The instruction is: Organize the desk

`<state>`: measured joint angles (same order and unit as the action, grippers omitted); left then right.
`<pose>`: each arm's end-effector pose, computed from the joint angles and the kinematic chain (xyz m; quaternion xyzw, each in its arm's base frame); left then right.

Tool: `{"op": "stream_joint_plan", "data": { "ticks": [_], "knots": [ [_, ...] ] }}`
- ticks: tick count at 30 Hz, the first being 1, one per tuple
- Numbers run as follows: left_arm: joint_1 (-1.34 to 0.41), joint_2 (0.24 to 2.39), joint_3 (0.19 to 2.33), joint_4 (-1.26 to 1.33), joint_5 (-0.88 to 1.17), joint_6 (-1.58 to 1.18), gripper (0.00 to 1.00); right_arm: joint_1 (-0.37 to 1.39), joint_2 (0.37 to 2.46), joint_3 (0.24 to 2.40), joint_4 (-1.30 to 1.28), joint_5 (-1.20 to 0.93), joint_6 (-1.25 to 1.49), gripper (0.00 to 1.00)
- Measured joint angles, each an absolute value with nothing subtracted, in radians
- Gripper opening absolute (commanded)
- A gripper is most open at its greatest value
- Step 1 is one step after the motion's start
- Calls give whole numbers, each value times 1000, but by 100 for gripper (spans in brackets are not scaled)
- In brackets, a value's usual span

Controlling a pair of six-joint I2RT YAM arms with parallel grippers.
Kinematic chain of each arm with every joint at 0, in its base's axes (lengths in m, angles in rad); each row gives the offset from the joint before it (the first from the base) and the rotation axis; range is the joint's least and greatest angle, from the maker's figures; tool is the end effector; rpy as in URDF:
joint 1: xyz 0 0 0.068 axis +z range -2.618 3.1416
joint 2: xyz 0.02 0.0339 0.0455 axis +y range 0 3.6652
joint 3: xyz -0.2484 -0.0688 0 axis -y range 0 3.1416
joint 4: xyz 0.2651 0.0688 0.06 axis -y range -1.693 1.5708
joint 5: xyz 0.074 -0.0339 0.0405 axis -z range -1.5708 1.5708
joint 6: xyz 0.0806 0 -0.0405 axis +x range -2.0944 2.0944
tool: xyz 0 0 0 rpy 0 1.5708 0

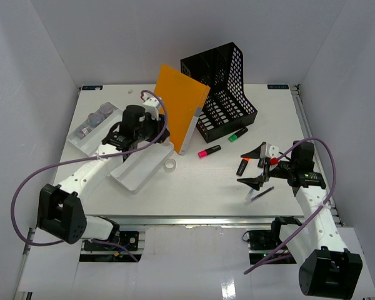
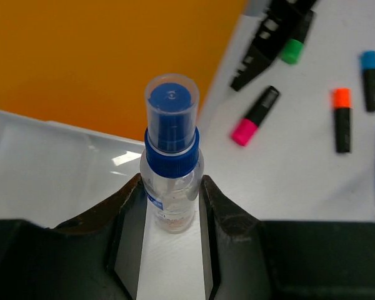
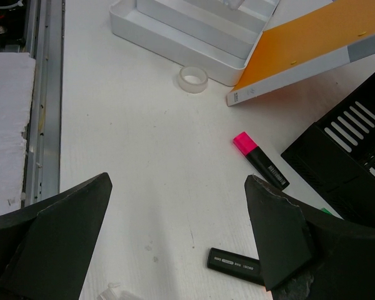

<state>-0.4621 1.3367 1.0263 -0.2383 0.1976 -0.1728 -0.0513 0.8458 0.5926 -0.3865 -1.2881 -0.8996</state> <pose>0.3185 -0.1763 0.2515 0.1729 0.8520 -0.2337 0.4355 0.2081 0.0668 0.2335 -0.5397 0.5403 0.3127 0.5648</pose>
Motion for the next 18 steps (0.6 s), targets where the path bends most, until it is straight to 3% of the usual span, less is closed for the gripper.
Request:
{"op": "stream_joint_plan", "data": {
  "ticks": [9,18],
  "knots": [
    [-146,1552,1270,-388,17,-34,0,-51,841,594,-415,-1287,-909,94],
    [-49,1813,1365,-313,-195,131,0,-51,831,608,-444,-1302,-931,94]
  ]
}}
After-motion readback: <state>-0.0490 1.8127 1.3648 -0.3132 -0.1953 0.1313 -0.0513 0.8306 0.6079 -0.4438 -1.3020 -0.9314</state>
